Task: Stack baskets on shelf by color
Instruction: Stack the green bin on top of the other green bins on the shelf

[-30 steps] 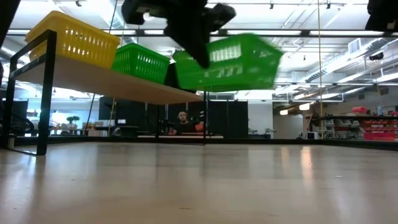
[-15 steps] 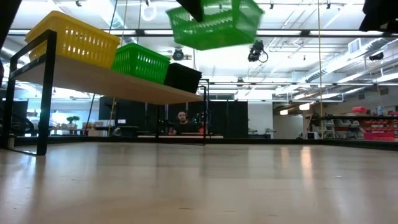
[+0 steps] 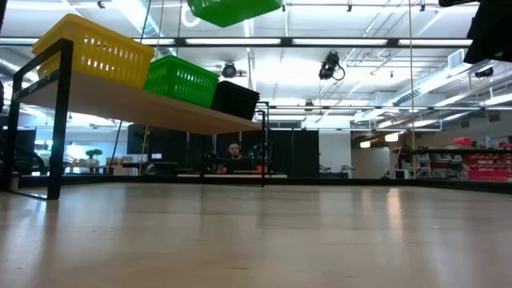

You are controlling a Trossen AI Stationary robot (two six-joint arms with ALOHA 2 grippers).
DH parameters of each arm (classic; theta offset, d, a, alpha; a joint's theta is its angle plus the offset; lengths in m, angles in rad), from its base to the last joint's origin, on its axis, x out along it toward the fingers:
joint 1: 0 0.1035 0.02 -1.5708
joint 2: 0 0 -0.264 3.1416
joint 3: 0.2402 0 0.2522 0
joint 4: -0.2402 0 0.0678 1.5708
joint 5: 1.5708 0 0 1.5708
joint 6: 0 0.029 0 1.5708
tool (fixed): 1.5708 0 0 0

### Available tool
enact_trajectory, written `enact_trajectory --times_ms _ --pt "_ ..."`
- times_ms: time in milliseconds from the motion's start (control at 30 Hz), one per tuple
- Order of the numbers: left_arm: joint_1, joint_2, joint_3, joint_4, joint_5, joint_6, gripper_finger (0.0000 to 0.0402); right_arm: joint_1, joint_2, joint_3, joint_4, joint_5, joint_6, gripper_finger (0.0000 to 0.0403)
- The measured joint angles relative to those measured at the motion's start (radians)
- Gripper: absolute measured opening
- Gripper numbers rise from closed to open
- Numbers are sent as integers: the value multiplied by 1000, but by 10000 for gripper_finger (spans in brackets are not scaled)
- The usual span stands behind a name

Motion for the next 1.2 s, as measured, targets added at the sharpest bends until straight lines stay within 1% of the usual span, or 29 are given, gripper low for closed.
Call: enact_trajectory --times_ms 100,333,567,767,933,1033,1200 --pt "14 -29 -1 -50 0 -2 5 0 0 -18 30 -3 1 152" --pt "65 -66 -1 -178 21 14 5 0 0 -38 40 -22 11 152" --pt "156 -97 -1 -197 79 44 5 2 0 -65 53 -48 71 152" --pt "184 -125 -1 -196 86 89 4 6 0 -72 78 -55 73 152" --pt "224 -124 -5 -193 151 125 4 6 0 -72 78 -55 80 152" --pt "262 -126 -53 -165 191 152 4 6 0 -72 78 -56 80 152" --pt "299 -152 -183 -122 229 230 4 6 0 -72 79 -66 80 152"
